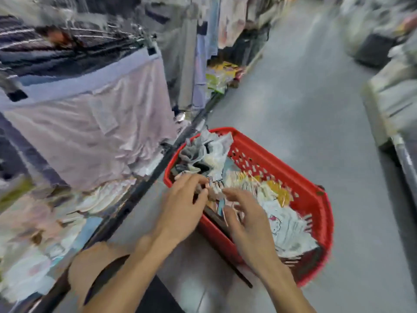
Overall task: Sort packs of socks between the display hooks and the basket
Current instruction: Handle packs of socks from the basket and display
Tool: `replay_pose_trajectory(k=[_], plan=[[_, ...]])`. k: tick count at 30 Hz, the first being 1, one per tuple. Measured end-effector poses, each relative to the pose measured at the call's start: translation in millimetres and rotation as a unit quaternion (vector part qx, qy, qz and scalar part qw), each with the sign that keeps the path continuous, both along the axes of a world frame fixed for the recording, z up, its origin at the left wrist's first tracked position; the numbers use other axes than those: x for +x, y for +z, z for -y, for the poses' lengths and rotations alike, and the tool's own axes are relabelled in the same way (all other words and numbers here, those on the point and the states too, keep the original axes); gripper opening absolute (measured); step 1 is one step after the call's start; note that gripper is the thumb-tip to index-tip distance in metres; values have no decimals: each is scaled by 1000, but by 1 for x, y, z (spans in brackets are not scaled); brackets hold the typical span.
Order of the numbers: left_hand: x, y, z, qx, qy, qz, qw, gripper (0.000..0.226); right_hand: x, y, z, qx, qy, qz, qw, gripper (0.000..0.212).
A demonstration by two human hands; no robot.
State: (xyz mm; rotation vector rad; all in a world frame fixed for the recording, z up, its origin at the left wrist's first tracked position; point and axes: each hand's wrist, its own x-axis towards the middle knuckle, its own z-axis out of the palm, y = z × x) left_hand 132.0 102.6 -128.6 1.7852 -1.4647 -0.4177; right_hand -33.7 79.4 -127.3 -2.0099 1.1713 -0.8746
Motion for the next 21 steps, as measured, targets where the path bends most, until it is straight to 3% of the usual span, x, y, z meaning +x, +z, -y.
replay_pose_trajectory(k=[3,5,8,11,15,18,21], plan=[[-10,-15,17,32,-6,16,999,23,-50,-16,18,-7,-106,-110,988,29],[-18,-21,24,47,-20,15,999,23,-77,-24,31,18,-165,-181,969,38],[-38,-25,30,38,-46,36,998,19,-95,-36,46,87,-163,-237,954,50],[-61,-31,35,60,-81,35,994,20,-94,-43,57,147,-135,-241,950,64],[-82,-45,46,230,-106,50,966,52,-90,-48,72,160,-163,-274,934,90],[-90,-49,60,303,-84,54,948,71,-85,-53,80,147,-157,-256,942,83],[-95,-51,78,342,-39,-15,939,86,-81,-58,85,214,-105,-232,943,81]])
